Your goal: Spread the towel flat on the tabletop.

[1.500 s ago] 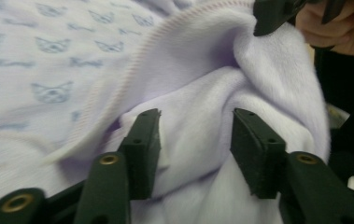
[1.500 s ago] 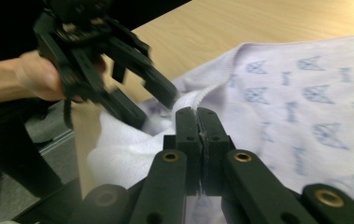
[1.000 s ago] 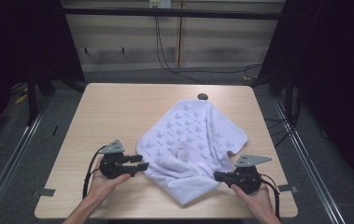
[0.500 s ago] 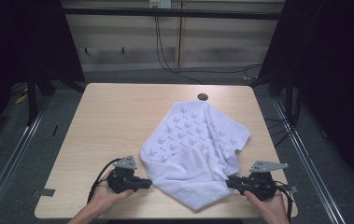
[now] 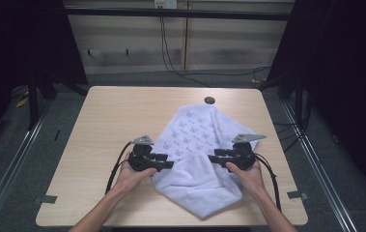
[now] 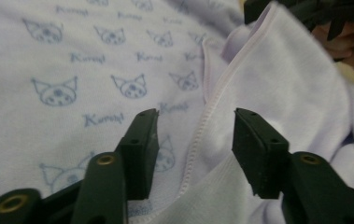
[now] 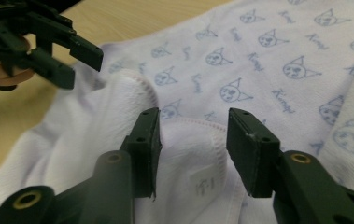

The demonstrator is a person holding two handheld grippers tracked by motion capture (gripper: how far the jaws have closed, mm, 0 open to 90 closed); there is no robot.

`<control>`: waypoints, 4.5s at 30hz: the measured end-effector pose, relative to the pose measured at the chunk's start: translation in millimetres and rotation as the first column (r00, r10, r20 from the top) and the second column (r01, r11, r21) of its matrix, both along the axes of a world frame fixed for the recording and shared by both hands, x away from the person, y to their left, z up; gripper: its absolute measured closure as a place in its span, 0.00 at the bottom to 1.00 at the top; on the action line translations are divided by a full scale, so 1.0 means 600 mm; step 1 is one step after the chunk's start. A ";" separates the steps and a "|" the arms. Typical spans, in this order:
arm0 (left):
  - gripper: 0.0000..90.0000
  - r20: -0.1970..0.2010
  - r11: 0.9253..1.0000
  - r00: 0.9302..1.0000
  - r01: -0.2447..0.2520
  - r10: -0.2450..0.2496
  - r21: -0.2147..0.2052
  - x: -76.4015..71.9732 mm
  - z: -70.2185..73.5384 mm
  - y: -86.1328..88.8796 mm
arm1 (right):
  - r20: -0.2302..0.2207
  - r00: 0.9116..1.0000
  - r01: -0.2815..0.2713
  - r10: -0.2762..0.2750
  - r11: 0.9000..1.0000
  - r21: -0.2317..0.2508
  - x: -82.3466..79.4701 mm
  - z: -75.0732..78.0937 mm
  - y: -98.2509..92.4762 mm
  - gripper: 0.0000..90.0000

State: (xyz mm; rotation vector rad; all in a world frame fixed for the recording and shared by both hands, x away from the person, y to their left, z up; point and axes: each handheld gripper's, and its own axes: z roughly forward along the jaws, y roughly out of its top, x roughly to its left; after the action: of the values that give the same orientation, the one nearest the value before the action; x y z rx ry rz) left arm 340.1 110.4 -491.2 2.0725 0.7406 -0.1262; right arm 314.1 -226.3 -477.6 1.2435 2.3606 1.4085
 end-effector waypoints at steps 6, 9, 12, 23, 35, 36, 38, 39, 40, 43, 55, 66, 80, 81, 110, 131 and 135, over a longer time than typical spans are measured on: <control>0.56 0.052 0.988 0.995 0.077 -0.085 0.136 -0.043 -0.003 0.010 | -0.074 0.996 -0.048 0.044 0.997 -0.055 0.003 -0.032 0.018 0.68; 0.60 0.064 0.984 0.993 0.086 -0.097 0.156 -0.060 -0.007 0.025 | -0.045 0.998 -0.039 0.036 0.997 -0.064 -0.005 -0.024 0.016 0.88; 0.61 0.061 0.982 0.992 0.103 -0.114 0.156 -0.069 -0.006 0.035 | 0.002 1.000 -0.004 0.004 1.000 -0.018 -0.011 -0.004 0.001 0.93; 0.59 0.060 0.990 0.994 0.085 -0.092 0.117 -0.089 0.002 0.066 | 0.160 0.975 0.141 -0.151 0.987 0.073 -0.053 0.068 -0.092 0.93; 0.62 0.025 0.982 0.995 0.086 -0.092 0.170 -0.079 -0.006 0.066 | 0.241 0.919 0.296 -0.312 0.950 0.101 -0.090 0.089 -0.167 0.93; 0.62 0.041 0.987 0.997 0.060 -0.067 0.152 -0.078 -0.003 0.063 | 0.243 0.914 0.309 -0.325 0.946 0.102 -0.093 0.088 -0.175 0.93; 0.62 0.029 0.996 0.998 0.060 -0.062 0.071 -0.065 0.010 0.054 | 0.226 0.918 0.304 -0.325 0.945 0.121 -0.095 0.082 -0.185 0.93; 0.63 0.037 0.997 0.997 0.064 -0.065 0.041 -0.059 0.019 0.049 | 0.218 0.921 0.300 -0.321 0.946 0.123 -0.095 0.079 -0.184 0.93; 0.63 0.049 0.998 0.997 0.061 -0.062 0.028 -0.055 0.026 0.042 | 0.215 0.925 0.295 -0.314 0.948 0.116 -0.095 0.077 -0.183 0.93; 0.62 0.060 0.998 0.997 0.054 -0.056 0.028 -0.043 0.032 0.022 | 0.210 0.934 0.267 -0.288 0.956 0.122 -0.093 0.077 -0.174 0.93; 0.92 0.082 0.975 0.980 0.165 -0.179 0.151 -0.057 0.000 -0.009 | 0.185 0.972 0.114 -0.145 0.979 0.169 -0.090 0.086 -0.117 0.93; 0.90 0.076 1.000 0.997 0.004 -0.005 0.011 -0.037 0.027 0.085 | 0.183 0.981 -0.098 0.062 0.976 0.193 -0.061 0.098 0.026 0.91; 0.56 0.082 0.993 0.992 0.088 -0.094 0.074 -0.062 0.011 0.011 | 0.168 0.986 -0.028 -0.007 0.978 0.205 -0.057 0.099 -0.009 0.70; 0.57 0.086 0.992 0.992 0.088 -0.096 0.094 -0.063 0.007 0.004 | 0.160 0.987 -0.008 -0.025 0.979 0.205 -0.059 0.096 -0.021 0.70; 0.72 0.068 0.998 0.995 -0.066 0.067 -0.006 -0.050 0.039 0.145 | 0.054 0.998 0.008 -0.010 0.998 0.055 -0.021 0.032 -0.019 0.84; 0.65 0.045 0.997 0.997 0.052 -0.054 0.048 -0.038 0.005 0.008 | -0.088 0.991 -0.111 0.104 0.991 -0.077 0.070 -0.051 0.093 0.98; 0.87 0.044 0.995 0.995 0.087 -0.089 0.048 -0.038 0.005 -0.008 | -0.061 0.994 -0.094 0.093 0.995 -0.026 0.068 -0.031 0.081 0.98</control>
State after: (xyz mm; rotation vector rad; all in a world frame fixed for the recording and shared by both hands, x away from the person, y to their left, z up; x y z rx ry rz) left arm 317.0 105.4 -488.1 2.1458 0.6294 -0.1110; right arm 354.7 -177.8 -495.9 1.1987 2.4999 1.3770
